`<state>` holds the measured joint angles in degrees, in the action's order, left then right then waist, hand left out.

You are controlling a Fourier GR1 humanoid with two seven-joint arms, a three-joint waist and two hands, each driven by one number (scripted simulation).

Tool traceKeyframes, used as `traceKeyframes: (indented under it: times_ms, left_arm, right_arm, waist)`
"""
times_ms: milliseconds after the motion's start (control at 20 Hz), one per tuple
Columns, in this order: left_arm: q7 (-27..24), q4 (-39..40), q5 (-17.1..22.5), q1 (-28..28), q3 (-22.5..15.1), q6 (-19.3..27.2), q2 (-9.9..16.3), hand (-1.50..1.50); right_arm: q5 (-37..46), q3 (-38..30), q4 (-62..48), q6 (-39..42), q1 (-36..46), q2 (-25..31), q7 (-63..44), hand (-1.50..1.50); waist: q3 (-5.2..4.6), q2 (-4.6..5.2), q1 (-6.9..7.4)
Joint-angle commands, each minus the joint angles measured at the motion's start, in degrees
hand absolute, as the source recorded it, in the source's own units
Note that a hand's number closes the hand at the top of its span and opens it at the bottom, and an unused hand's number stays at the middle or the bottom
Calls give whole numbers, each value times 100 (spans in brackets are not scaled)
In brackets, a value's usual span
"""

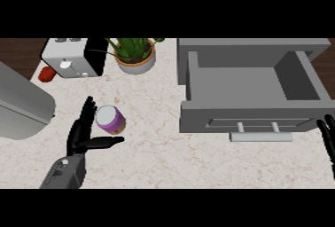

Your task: Pick up the can, place it into the drawer and close the drawer

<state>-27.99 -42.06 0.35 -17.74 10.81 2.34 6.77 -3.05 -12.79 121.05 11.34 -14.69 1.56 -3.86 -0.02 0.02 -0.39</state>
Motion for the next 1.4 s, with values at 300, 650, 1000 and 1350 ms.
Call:
traceKeyframes:
  times_ms: [300,650,1000,1350]
  left_arm:
    - [-323,1012,131,-755,189,29,99,-150]
    - [-174,758,1,-639,-143,188,-182,-150]
    - [-489,1439,101,-1324,17,146,-201,150]
    - [-464,1032,270,-1083,-92,-175,-428,150]
  right_arm:
    - [0,-60,267,97,-201,-105,-21,-150]
    - [-457,-405,232,268,-62,113,-184,-150]
    - [-127,-157,222,185,-94,-46,-169,-150]
    - [-147,-197,164,194,-76,-134,-51,-150]
  waist:
    - [-1,5,-24]
    - [2,-4,0]
    - [0,6,-21]
    - [2,-5,11]
